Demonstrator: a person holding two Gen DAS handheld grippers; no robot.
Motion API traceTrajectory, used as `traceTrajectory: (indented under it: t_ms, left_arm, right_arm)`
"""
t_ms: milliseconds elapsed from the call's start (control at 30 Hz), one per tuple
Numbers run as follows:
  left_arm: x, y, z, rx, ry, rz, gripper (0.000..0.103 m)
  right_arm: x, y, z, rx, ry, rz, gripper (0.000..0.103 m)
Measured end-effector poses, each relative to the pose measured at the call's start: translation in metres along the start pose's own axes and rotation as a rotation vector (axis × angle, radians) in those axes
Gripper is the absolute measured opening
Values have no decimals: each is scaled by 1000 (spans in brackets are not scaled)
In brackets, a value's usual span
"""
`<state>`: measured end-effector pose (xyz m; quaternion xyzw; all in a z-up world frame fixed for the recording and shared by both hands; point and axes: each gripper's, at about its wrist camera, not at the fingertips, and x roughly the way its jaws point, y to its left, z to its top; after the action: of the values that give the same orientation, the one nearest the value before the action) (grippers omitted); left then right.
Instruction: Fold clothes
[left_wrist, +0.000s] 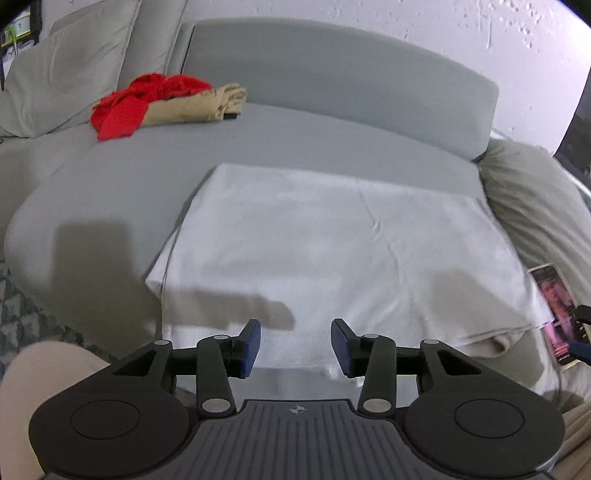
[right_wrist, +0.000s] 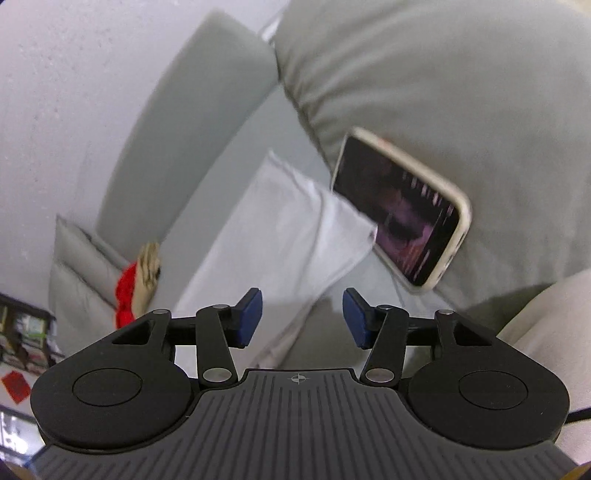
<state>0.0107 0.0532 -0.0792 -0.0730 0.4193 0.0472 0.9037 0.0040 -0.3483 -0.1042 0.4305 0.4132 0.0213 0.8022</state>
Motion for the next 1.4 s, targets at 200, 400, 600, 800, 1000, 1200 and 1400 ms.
traceTrajectory:
  t_ms: [200,400,600,800,1000,1200,1400]
  left_arm:
    - [14,-2,0,-9,20,4,42]
    - [17,-8,-2,-41,33,6,42]
    - [13,-14,-13,-59,38,12,43]
    - [6,-12,-10,-40,7,39,44]
    - [22,-15,5,19,-17,27,41]
    - [46,-7,11,38,-6,-6,39]
    - [49,3,13,54,-16,-56,40]
  right_arm:
    - [45,2,-10,-6,71,-15,36]
    - [57,0,-9,-7,80,10,36]
    - [45,2,-17,-52,99,-17,36]
    - [41,-5,-18,-43,23,-36,44]
    - [47,-11,-9,23,8,-12,49]
    - [59,-9,-2,78,-24,-25,55]
    - [77,-5,9,113,-84,-65,55]
